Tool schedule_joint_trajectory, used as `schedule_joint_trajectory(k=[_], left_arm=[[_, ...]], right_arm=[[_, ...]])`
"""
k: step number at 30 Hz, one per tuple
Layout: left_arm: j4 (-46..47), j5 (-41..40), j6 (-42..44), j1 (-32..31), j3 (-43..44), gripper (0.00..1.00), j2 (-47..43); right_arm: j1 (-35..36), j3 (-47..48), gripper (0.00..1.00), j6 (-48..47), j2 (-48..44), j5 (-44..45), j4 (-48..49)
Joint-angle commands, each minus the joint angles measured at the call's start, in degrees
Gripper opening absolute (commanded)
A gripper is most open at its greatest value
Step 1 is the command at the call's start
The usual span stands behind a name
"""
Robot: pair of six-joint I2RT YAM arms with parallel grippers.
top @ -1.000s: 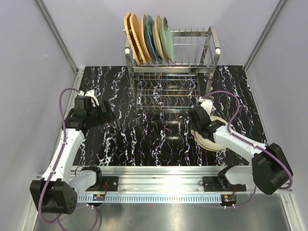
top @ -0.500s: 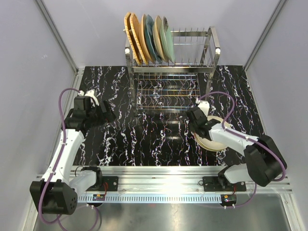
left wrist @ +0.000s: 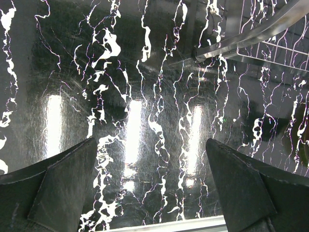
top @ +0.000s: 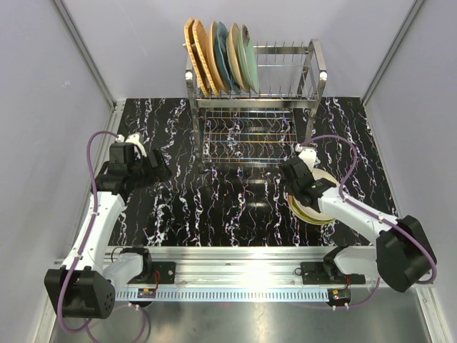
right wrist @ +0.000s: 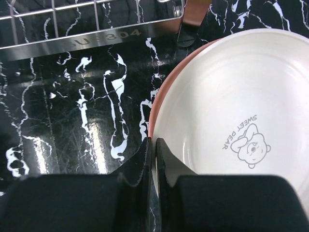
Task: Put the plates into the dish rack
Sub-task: Grab a plate with the right arm
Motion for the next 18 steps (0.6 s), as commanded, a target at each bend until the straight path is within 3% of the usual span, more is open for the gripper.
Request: schedule_joint_trajectory(k=[1, 9, 18], left_arm=[[2.3, 0.9, 0.5, 0.4, 0.6, 0.99, -1.4], [2.6, 3.1, 0.6, 0.4, 0.4, 0.99, -1.8], [6.0, 9.2, 0.6, -0.1, -1.6, 0.99, -4.3]], right_arm=[[-0.2, 2.4, 0.0, 1.0, -3.8, -0.4, -1.8], [-0.1, 3.1, 0.0, -0.9, -14.8, -5.6, -3.9], [-0.1, 0.5, 0.0, -5.5, -25.3, -23.2, 1.7]])
